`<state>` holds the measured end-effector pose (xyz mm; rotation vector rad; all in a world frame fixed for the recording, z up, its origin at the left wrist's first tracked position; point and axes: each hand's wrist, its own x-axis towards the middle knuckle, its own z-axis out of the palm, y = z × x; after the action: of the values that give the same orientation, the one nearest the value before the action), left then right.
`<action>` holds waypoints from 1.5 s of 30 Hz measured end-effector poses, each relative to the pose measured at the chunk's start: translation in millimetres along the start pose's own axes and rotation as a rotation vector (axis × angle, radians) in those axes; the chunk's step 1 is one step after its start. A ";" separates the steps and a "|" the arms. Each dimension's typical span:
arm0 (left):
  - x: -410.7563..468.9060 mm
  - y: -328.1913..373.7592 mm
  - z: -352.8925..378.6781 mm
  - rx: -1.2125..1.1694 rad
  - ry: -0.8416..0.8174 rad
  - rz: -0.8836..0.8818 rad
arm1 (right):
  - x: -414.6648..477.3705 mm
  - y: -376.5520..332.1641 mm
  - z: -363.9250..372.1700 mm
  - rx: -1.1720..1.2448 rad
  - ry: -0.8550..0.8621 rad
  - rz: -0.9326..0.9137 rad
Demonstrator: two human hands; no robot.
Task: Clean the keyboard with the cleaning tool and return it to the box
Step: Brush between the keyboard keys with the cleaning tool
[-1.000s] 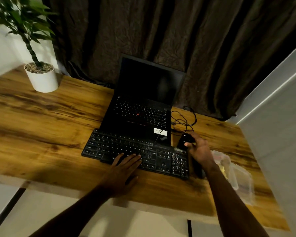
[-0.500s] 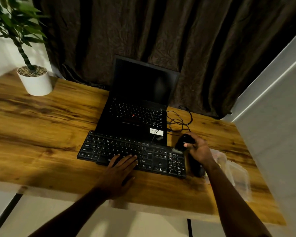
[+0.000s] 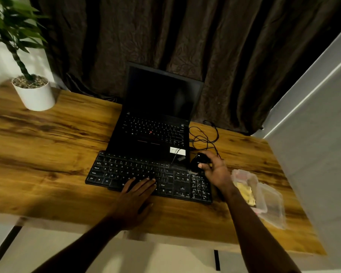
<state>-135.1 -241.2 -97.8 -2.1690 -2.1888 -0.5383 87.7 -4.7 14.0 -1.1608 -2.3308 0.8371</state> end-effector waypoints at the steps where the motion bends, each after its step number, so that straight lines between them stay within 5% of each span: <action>1: 0.3 0.1 0.0 -0.002 0.005 0.005 | 0.2 -0.8 -0.3 0.016 -0.003 -0.009; 10: 1.6 -0.7 1.0 0.007 0.007 0.009 | -17.8 20.1 -39.9 -0.086 0.035 0.033; 21: -0.7 -0.6 -0.1 -0.028 0.023 0.022 | 1.5 -25.1 19.5 0.005 -0.045 -0.013; 31: 0.5 -0.9 1.1 -0.032 -0.007 0.002 | -8.7 11.1 -9.8 -0.072 -0.021 0.058; 45: 0.2 -2.8 2.2 -0.030 0.006 0.001 | 2.2 -25.5 14.6 -0.023 -0.110 0.005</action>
<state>-137.4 -240.4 -100.4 -2.1801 -2.1903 -0.5802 63.3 -19.9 20.5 -1.1572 -2.4333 0.8990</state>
